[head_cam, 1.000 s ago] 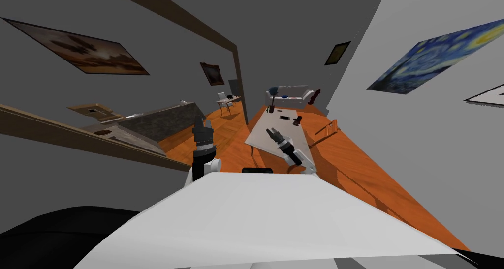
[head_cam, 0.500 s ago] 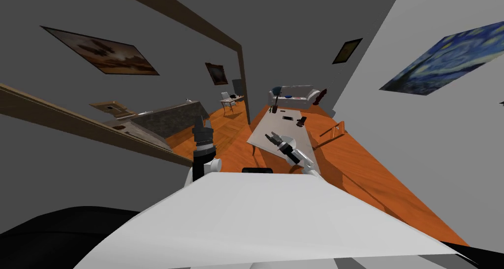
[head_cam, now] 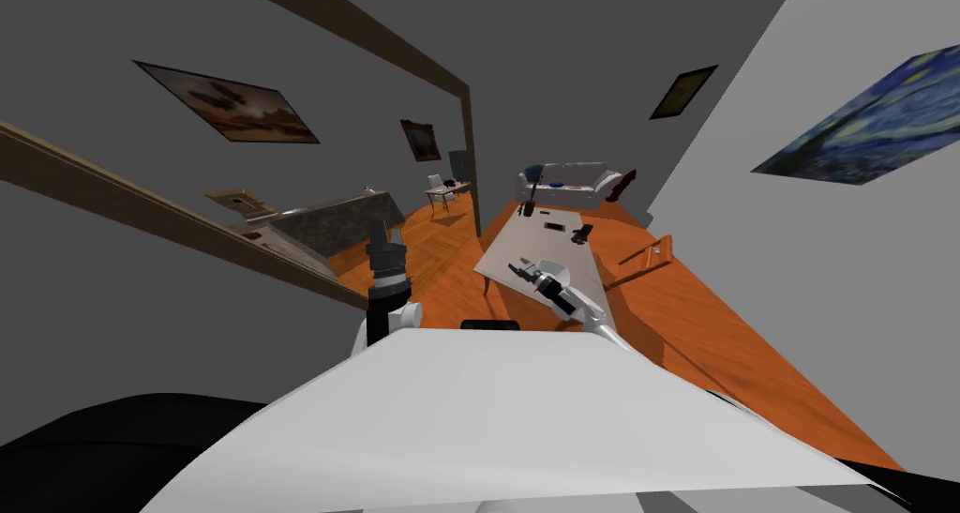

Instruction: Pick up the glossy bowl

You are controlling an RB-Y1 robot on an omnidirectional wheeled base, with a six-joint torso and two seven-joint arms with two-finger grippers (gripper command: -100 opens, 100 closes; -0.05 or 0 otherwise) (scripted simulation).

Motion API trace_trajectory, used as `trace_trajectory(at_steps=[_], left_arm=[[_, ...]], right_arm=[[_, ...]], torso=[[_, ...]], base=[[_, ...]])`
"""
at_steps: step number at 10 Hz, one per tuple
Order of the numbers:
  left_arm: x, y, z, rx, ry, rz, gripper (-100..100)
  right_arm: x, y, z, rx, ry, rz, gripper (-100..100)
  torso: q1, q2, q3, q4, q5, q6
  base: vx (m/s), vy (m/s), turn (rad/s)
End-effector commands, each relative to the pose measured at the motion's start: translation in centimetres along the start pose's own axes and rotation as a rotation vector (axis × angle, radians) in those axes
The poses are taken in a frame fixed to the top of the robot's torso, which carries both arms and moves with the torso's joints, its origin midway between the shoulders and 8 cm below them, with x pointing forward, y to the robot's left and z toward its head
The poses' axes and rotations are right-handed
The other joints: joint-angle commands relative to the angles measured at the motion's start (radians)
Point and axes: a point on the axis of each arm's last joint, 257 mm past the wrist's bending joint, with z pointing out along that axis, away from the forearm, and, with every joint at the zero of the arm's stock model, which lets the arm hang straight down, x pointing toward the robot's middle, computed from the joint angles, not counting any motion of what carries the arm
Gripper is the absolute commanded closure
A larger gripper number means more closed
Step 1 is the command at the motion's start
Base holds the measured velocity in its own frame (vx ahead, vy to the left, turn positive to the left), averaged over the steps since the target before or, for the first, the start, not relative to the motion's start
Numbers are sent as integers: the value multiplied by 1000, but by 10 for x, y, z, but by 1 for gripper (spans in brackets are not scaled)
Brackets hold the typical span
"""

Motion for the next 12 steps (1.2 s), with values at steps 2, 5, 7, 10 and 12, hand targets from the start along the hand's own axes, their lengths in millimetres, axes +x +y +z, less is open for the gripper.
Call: trace_trajectory(at_steps=[2, 5, 7, 10, 12], left_arm=[[0, 0, 0, 0, 0, 0, 0], [0, 0, 0, 0, 0, 0, 0], [0, 0, 0, 0, 0, 0, 0], [0, 0, 0, 0, 0, 0, 0], [0, 0, 0, 0, 0, 0, 0]], right_arm=[[24, -21, -8, 19, 73, -70, -100], [68, -61, -36, 66, 219, -183, -100], [77, -68, -41, 81, 239, -178, -100], [111, -110, -81, 125, 383, -286, -100], [126, -130, -103, 146, 452, -336, -100]], torso=[[0, 0, 0, 0, 0, 0], [0, 0, 0, 0, 0, 0], [0, 0, 0, 0, 0, 0], [0, 0, 0, 0, 0, 0], [0, 0, 0, 0, 0, 0]], base=[[-3, 9, 68], [-3, 16, 135], [-3, 11, 29], [-2, 11, 125], [2, 15, 151]])
